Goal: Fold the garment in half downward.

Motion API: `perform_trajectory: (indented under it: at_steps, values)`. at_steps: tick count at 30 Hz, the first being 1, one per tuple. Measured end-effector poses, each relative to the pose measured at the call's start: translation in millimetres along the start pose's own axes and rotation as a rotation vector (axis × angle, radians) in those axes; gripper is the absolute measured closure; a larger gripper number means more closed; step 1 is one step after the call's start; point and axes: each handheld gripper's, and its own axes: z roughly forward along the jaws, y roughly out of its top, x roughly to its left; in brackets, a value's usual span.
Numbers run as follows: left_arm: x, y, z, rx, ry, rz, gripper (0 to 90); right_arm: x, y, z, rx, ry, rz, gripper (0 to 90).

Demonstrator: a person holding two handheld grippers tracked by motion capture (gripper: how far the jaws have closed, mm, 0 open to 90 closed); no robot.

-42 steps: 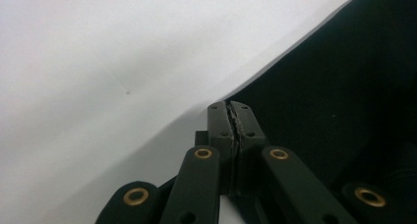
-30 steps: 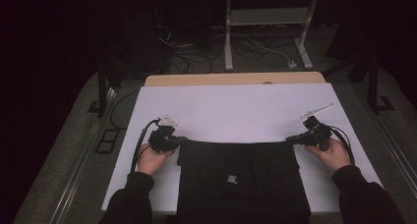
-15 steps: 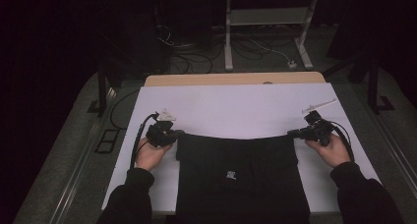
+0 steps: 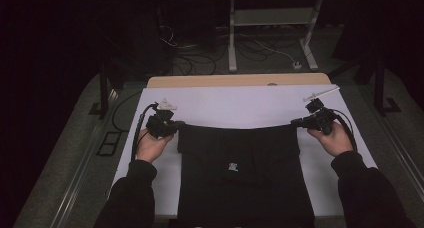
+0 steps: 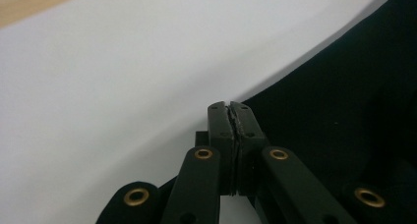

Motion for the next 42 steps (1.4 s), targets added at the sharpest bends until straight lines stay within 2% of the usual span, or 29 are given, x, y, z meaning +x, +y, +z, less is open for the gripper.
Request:
perform_trajectory:
  at_steps: [6, 10, 11, 14, 19, 21, 26, 29, 42]
  values:
    - [3.1, 10.3, 0.2, 0.011, 0.019, 0.006, 87.7, 0.5, 13.4, -4.2, -0.006, -0.022, -0.011, 87.1]
    - [6.0, 16.6, 2.7, 0.019, 0.024, -0.007, 87.7, 0.3, 20.6, -3.5, -0.01, -0.032, -0.012, 87.0]
    - [7.5, 18.6, 3.5, 0.026, 0.026, 0.004, 87.7, -0.6, 21.9, -2.3, -0.009, -0.035, -0.006, 87.1]
    - [11.2, 23.2, 7.3, 0.034, 0.024, -0.003, 87.7, -4.7, 24.6, 1.3, -0.007, -0.039, 0.005, 87.0]
    - [16.7, 34.4, 10.2, 0.038, 0.03, -0.014, 87.7, -12.9, 29.5, 0.3, -0.037, -0.03, 0.045, 86.9]
    - [17.9, 39.4, 9.5, 0.033, 0.038, -0.012, 87.7, -15.1, 32.5, -0.5, -0.042, -0.03, 0.05, 86.9]
    - [20.3, 45.1, 8.2, 0.002, 0.038, -0.038, 87.7, -21.2, 37.9, -2.8, -0.056, -0.034, 0.075, 86.9]
    - [23.1, 45.7, 11.4, -0.007, 0.026, -0.06, 87.7, -22.5, 40.4, -2.3, -0.052, -0.04, 0.068, 86.9]
    - [33.0, 53.4, 16.4, 0.01, 0.048, -0.059, 87.7, -23.2, 59.4, 4.4, -0.062, -0.051, 0.051, 86.9]
